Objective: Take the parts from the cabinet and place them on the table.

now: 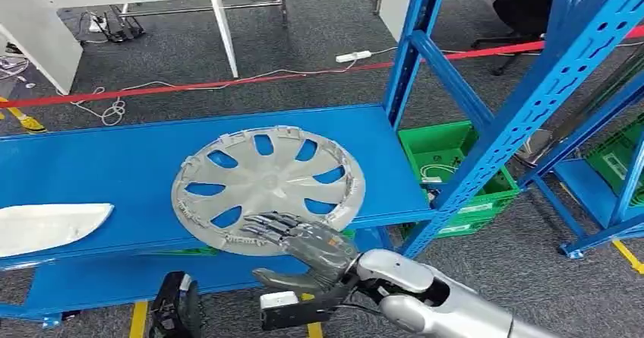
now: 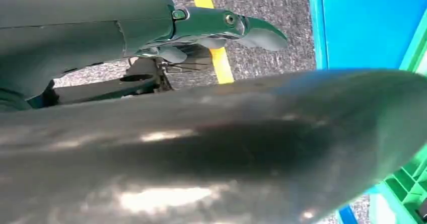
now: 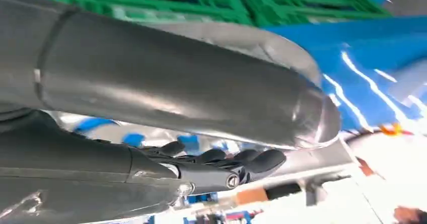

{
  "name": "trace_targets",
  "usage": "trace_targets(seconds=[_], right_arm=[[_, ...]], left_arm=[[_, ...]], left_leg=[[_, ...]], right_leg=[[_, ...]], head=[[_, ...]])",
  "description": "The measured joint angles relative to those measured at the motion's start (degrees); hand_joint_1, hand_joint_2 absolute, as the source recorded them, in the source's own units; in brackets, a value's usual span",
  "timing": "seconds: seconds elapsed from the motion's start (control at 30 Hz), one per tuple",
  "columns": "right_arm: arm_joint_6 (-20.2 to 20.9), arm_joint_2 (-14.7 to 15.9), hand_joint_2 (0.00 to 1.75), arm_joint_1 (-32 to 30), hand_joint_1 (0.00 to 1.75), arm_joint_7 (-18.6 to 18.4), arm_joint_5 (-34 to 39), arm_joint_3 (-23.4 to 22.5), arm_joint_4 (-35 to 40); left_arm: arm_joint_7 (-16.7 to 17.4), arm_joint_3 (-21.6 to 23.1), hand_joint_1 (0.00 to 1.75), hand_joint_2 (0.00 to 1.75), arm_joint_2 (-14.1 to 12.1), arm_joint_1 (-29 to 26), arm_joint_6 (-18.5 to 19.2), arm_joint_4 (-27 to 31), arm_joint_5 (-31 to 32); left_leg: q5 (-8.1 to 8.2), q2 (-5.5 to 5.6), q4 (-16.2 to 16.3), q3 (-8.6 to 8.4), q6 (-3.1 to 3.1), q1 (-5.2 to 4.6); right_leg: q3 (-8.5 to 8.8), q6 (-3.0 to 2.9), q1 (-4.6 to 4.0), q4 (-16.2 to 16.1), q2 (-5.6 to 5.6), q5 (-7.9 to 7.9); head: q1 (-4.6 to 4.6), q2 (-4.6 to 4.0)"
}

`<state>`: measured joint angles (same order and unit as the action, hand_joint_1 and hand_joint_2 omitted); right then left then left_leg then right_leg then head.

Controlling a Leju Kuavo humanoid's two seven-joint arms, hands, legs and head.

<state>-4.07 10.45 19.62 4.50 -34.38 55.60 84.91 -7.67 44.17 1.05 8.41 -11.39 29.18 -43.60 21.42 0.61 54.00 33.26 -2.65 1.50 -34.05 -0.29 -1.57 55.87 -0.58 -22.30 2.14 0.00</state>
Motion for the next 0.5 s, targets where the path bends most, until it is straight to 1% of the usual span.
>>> trace_targets(seconds=[0.2, 0.37, 0.43, 0.5], right_arm=[[0.07, -0.79, 0.0, 0.58, 0.0, 0.15, 0.11, 0.0, 1.66], [0.61, -0.88, 0.0, 0.64, 0.0, -0.04, -1.17, 0.07, 0.95], [0.37, -0.88, 0.0, 0.6, 0.0, -0.5, -2.23, 0.11, -0.34], [0.2, -0.88, 0.0, 0.49, 0.0, -1.07, -3.03, 0.18, -1.78]], left_arm=[[0.13, 0.0, 0.0, 0.0, 0.15, 0.25, 0.02, 0.0, 0.04], [0.85, 0.02, 0.0, 0.0, 0.42, 0.57, 0.03, 0.0, 0.22], [1.98, 0.09, 0.0, 0.0, 0.88, 0.94, -2.37, -0.02, 0.7], [2.58, 0.22, 0.0, 0.0, 1.49, 1.43, -3.58, -0.15, 0.81]], left_leg=[[0.01, 0.0, 0.0, 0.01, 0.0, 0.0], [0.01, 0.0, 0.0, 0.01, 0.0, 0.0], [0.01, 0.0, 0.0, 0.01, 0.0, 0.0], [0.0, 0.01, 0.0, 0.01, 0.0, 0.0]], right_leg=[[0.01, 0.0, 0.01, 0.0, 0.0, 0.0], [0.0, 0.0, 0.01, 0.0, 0.01, 0.0], [0.0, 0.0, 0.01, 0.0, 0.01, 0.0], [0.01, 0.0, 0.01, 0.0, 0.03, 0.0]], head=[[0.02, 0.02], [0.02, 0.02], [0.02, 0.02], [0.02, 0.02]])
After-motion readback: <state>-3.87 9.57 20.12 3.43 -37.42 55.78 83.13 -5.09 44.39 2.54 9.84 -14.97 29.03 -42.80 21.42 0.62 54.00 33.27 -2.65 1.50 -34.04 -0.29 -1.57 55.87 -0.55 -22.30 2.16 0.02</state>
